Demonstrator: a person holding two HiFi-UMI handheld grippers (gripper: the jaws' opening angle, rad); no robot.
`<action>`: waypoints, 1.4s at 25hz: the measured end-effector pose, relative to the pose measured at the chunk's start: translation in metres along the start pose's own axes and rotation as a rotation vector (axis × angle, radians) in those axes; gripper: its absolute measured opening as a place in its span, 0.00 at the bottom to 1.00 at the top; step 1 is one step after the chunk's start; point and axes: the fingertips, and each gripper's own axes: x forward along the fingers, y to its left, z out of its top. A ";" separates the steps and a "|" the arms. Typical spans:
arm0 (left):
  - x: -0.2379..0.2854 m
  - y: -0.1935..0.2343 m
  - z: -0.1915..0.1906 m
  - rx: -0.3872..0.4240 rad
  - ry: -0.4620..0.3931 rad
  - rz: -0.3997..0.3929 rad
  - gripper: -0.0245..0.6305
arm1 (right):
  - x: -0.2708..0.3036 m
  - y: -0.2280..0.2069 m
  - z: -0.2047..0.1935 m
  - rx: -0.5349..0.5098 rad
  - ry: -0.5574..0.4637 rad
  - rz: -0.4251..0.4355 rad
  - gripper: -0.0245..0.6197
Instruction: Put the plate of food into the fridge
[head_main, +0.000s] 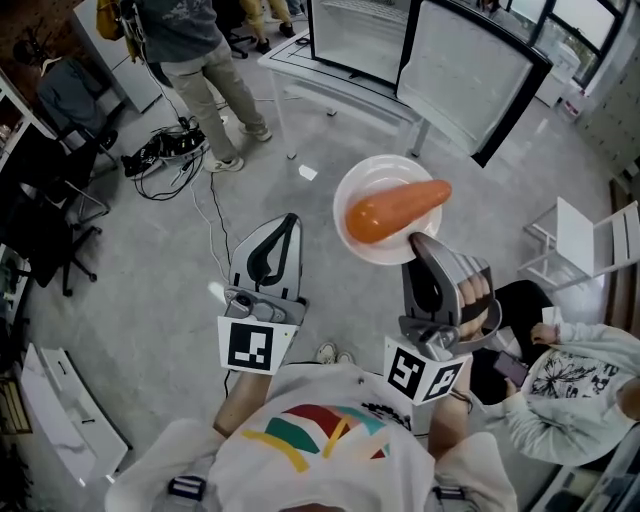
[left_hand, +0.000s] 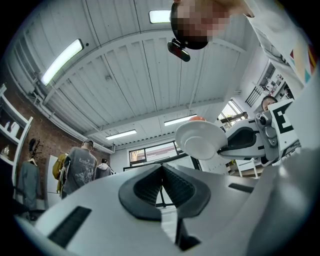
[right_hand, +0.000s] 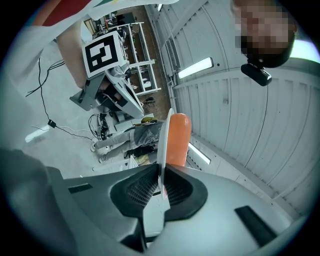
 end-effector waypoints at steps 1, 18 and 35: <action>-0.001 0.000 0.000 0.001 -0.002 0.001 0.05 | 0.000 0.000 0.001 -0.003 -0.003 -0.001 0.09; 0.000 -0.006 -0.002 0.009 0.013 0.013 0.05 | 0.000 0.003 -0.005 -0.009 -0.012 0.005 0.09; 0.010 -0.021 -0.004 0.002 0.006 0.054 0.05 | -0.002 0.007 -0.028 -0.029 -0.038 0.057 0.09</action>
